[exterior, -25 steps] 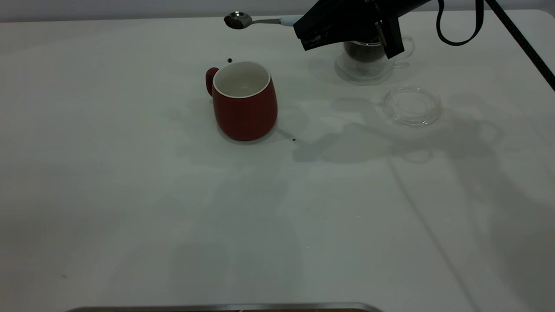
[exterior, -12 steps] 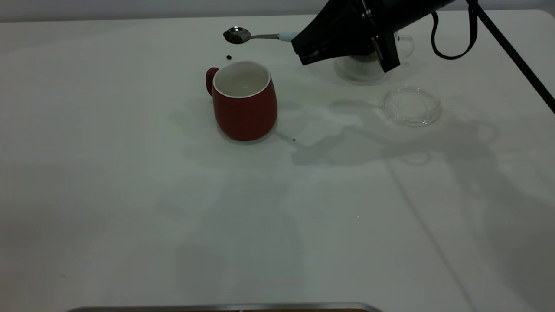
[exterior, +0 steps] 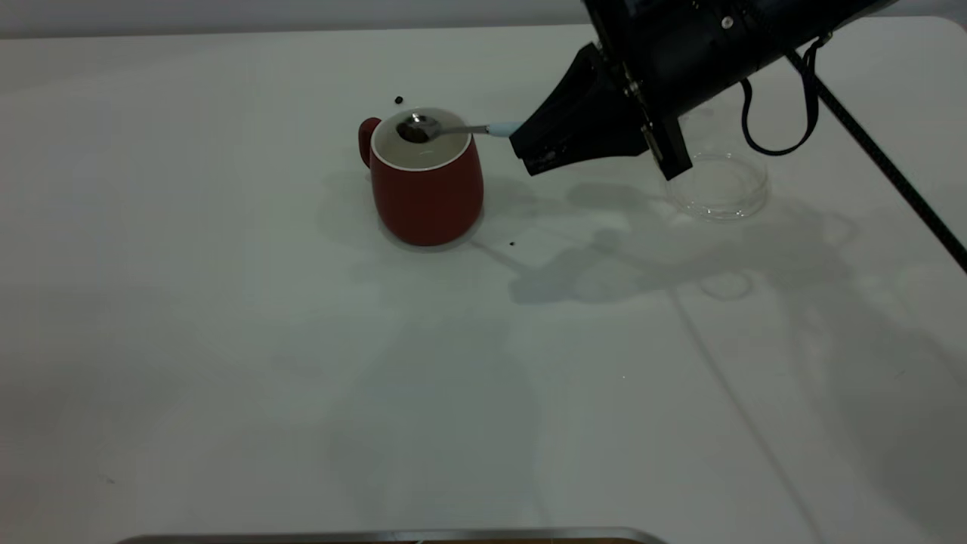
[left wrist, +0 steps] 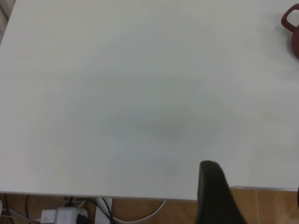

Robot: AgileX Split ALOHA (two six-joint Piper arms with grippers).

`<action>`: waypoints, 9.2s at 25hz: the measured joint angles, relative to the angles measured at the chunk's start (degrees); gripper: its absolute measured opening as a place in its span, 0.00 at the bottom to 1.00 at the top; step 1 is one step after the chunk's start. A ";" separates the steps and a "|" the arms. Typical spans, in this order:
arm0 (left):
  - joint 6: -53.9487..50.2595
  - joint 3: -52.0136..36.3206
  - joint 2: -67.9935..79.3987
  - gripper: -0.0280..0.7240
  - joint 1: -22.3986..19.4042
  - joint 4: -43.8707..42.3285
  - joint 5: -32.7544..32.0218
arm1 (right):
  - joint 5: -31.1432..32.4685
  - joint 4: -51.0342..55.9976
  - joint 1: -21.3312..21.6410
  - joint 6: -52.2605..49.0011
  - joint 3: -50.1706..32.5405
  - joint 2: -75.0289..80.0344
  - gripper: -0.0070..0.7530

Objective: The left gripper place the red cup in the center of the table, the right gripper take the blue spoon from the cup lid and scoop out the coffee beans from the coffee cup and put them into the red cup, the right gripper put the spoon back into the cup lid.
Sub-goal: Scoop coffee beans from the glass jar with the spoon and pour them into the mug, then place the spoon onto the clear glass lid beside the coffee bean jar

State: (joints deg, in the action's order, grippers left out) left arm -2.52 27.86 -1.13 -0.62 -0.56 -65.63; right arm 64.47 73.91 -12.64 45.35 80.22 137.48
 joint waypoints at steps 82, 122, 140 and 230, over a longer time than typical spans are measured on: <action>-0.03 0.00 0.00 0.68 0.00 0.00 0.00 | -17.39 3.23 23.55 3.53 -22.27 -6.61 0.13; -0.02 0.00 -0.04 0.68 0.00 0.00 0.00 | -16.07 16.56 18.84 12.89 -18.32 4.55 0.13; -0.02 0.00 -0.04 0.68 0.00 0.00 0.00 | -9.91 21.54 18.30 17.39 -18.32 7.14 0.13; 0.05 0.00 -0.04 0.68 0.00 0.00 0.00 | -6.49 28.91 18.30 19.83 -18.27 9.71 0.35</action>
State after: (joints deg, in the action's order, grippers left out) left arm -2.47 27.86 -1.18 -0.62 -0.56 -65.63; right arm 57.98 102.82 5.66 65.18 61.95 147.18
